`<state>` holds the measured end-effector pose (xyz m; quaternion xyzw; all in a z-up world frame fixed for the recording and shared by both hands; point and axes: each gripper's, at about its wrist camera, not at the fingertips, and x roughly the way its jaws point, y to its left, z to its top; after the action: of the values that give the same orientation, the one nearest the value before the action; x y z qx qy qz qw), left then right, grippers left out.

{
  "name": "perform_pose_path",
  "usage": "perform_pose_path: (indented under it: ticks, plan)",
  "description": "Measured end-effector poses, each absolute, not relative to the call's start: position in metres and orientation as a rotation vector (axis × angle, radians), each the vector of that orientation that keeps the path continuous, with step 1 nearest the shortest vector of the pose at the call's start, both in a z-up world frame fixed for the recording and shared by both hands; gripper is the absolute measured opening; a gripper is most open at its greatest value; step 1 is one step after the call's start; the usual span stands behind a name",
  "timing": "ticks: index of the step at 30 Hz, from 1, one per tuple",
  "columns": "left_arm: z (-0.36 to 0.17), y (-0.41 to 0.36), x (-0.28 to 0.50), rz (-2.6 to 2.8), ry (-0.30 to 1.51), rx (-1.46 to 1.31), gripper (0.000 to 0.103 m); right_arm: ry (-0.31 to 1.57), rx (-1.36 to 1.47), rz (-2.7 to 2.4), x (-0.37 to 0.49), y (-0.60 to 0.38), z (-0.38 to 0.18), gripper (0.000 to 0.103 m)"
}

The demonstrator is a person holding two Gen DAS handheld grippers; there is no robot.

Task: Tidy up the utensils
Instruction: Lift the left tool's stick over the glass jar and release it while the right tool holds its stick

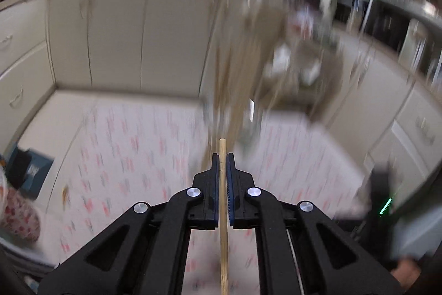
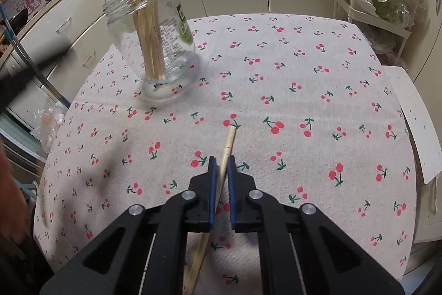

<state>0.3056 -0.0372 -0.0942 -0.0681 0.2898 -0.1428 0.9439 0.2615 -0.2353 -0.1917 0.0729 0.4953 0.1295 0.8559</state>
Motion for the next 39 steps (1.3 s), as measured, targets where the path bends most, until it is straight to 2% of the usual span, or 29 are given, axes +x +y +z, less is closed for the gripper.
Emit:
perform_pose_path:
  ticks: [6,15,35,39]
  plan:
    - [-0.024,-0.02,0.317,-0.227,0.264,-0.288,0.005,1.032,0.142,0.27,0.262,-0.234,-0.191,0.009]
    - [0.013,-0.031,0.344,-0.117,0.015,-0.342,0.005,1.024,0.12,0.262,0.259,-0.23,-0.191,0.009]
    - [-0.035,-0.068,0.383,-0.072,-0.007,-0.24,0.005,1.021,0.103,0.257,0.259,-0.229,-0.19,0.009]
    - [-0.043,-0.073,0.38,-0.079,0.0,-0.203,0.005,1.019,0.106,0.269,0.259,-0.228,-0.19,0.014]
